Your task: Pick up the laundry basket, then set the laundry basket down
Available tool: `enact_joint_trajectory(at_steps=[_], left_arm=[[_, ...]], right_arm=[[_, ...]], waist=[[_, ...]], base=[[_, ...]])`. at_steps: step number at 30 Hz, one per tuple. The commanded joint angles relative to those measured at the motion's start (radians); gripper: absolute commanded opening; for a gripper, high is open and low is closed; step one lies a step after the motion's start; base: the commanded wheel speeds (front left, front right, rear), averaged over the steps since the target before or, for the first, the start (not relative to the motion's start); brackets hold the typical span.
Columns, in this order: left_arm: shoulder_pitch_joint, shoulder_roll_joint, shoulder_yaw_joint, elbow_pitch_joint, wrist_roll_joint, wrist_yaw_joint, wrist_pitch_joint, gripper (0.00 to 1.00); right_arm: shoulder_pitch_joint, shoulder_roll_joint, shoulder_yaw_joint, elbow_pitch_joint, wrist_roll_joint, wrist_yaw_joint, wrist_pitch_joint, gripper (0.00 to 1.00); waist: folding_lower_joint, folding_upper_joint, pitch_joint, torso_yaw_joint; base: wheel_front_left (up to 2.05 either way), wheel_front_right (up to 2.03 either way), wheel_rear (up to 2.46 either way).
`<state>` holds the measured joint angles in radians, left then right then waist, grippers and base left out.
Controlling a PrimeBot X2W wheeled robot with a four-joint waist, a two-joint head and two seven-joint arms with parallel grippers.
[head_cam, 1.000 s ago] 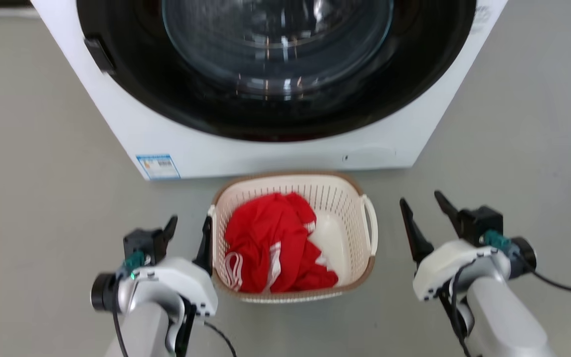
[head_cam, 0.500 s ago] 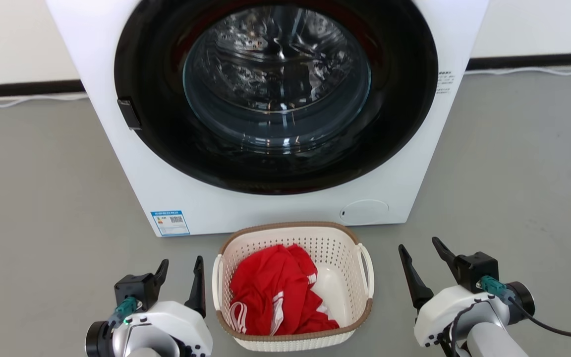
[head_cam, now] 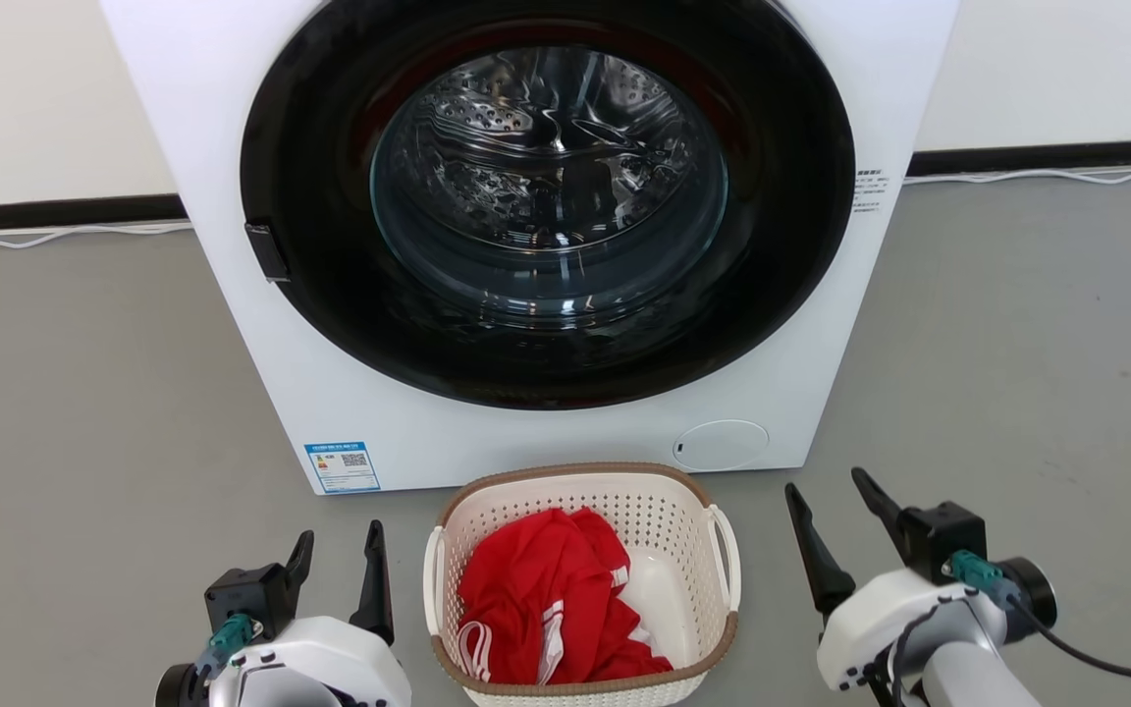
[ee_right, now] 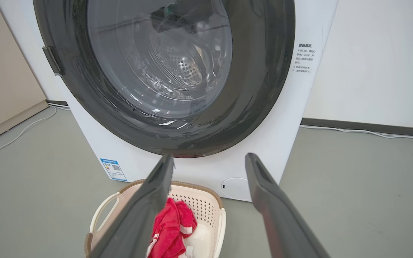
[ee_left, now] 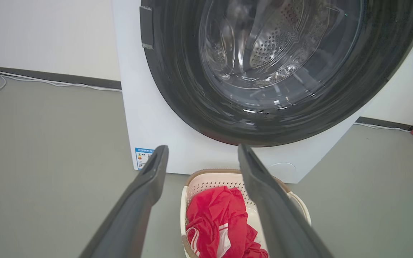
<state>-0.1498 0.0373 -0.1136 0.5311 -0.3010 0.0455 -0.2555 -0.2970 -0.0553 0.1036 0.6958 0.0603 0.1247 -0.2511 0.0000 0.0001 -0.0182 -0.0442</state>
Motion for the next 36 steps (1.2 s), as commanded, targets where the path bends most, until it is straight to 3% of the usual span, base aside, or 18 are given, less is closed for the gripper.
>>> enact_joint_trajectory(at_steps=[1, 5, 8, 11, 12, 21, 25, 36], left_arm=[[-0.012, 0.013, 0.031, -0.032, -0.009, 0.012, -0.006, 1.0], [-0.005, 0.013, 0.04, -0.053, -0.014, 0.024, -0.006, 1.0], [-0.002, 0.013, 0.065, -0.101, 0.021, 0.062, -0.006, 1.0], [-0.011, 0.013, 0.06, -0.208, 0.017, 0.056, -0.006, 1.0], [0.018, 0.004, 0.032, -0.195, 0.011, 0.057, 0.0, 0.0], [0.022, -0.004, 0.046, -0.185, -0.065, 0.043, 0.026, 0.0], [0.024, -0.004, 0.05, -0.19, -0.107, 0.036, 0.036, 0.0], [0.027, -0.002, 0.063, -0.201, -0.213, 0.017, 0.063, 0.0]], right_arm=[[0.001, 0.005, 0.025, -0.025, -0.012, 0.006, -0.011, 1.0], [0.006, 0.005, 0.031, -0.029, -0.012, 0.006, -0.011, 1.0], [0.007, 0.005, 0.036, -0.038, -0.007, 0.006, -0.011, 1.0], [0.008, 0.005, 0.024, -0.064, -0.007, 0.006, -0.011, 1.0], [0.014, 0.001, 0.0, -0.041, 0.0, 0.0, 0.0, 0.0], [0.025, 0.002, -0.023, -0.041, 0.084, -0.001, 0.031, 0.0], [0.034, 0.003, -0.026, -0.058, 0.136, -0.001, 0.039, 0.0], [0.051, 0.003, -0.038, -0.097, 0.261, 0.0, 0.063, 0.0]], waist=[[0.0, -0.0001, -0.003, 0.003], [0.0, -0.0001, -0.007, 0.009], [0.0, -0.0001, -0.008, 0.009], [0.0, -0.0001, -0.008, 0.01], [0.0, -0.0001, -0.008, 0.01], [0.0023, -0.0001, -0.009, 0.012], [0.0003, -0.0001, -0.007, 0.013], [0.0001, -0.0001, -0.003, 0.016]], base=[[0.0, 0.0, 0.0], [0.0, 0.0, 0.0], [0.0, 0.0, 0.0], [0.0, 0.0, 0.0], [0.0, 0.0, 0.0], [0.0, 0.0, 0.0], [0.0, 0.0, 0.0], [0.0, 0.0, 0.0]])
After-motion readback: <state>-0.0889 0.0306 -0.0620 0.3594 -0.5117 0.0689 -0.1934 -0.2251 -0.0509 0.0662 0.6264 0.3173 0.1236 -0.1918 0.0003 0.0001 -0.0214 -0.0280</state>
